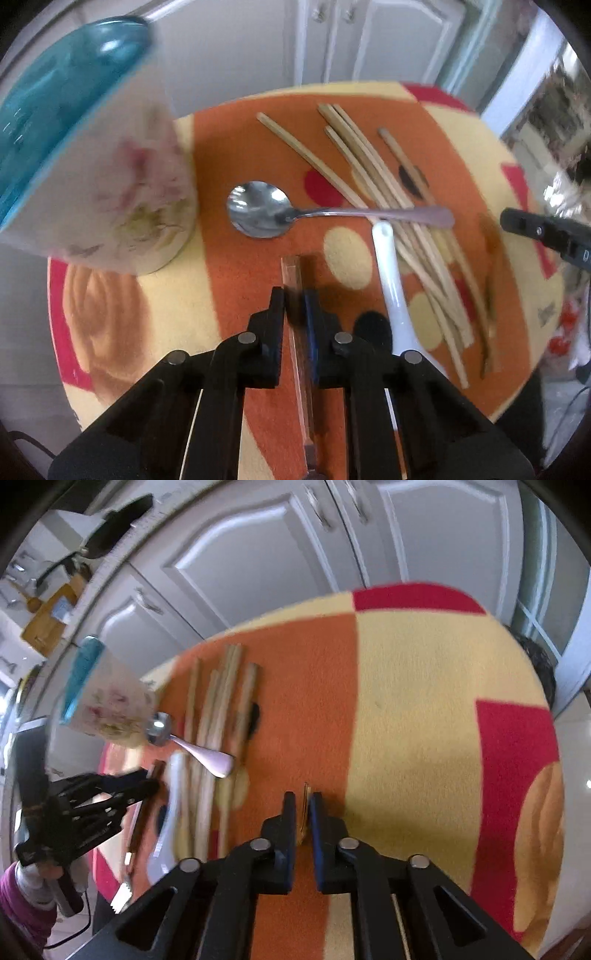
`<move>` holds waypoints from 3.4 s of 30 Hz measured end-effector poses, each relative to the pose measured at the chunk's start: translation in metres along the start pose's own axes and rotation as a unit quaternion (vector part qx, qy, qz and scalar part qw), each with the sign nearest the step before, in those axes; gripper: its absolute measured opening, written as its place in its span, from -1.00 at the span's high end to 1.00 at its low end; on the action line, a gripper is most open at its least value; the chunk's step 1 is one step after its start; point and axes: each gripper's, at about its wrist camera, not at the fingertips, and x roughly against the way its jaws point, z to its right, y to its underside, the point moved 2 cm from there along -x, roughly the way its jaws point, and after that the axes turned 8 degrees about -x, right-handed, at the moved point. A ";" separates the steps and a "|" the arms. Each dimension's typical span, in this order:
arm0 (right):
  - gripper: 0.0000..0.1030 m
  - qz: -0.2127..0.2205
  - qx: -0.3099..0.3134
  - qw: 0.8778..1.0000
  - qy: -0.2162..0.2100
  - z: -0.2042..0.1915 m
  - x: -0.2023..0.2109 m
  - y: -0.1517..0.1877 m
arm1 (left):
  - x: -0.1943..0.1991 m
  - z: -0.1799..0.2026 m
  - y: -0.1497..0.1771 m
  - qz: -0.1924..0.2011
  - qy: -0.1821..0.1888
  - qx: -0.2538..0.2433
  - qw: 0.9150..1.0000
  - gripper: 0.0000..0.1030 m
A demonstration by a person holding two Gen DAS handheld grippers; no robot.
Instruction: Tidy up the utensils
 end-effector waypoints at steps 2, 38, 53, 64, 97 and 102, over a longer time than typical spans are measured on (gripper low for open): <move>0.92 0.020 0.018 1.000 0.000 -0.009 0.013 -0.002 | 0.019 -0.011 0.004 0.025 0.023 0.019 0.999 0.83; 0.93 -0.037 0.044 0.997 0.049 -0.016 -0.005 0.007 | 0.225 -0.028 0.039 0.219 0.049 0.069 0.972 0.83; 0.95 0.099 0.133 0.982 -0.094 -0.141 0.128 -0.045 | 0.302 -0.073 -0.015 0.300 0.000 0.085 0.950 0.83; 0.95 0.122 0.211 0.965 -0.092 -0.258 0.100 -0.109 | 0.272 -0.132 -0.057 0.295 -0.063 0.116 0.946 0.83; 0.91 0.030 0.202 0.975 -0.083 -0.248 -0.020 -0.102 | 0.176 -0.134 -0.043 0.214 -0.079 0.151 0.962 0.31; 0.90 0.043 0.176 0.980 -0.087 -0.231 0.006 -0.086 | 0.187 -0.110 -0.034 0.224 -0.078 0.138 0.962 0.23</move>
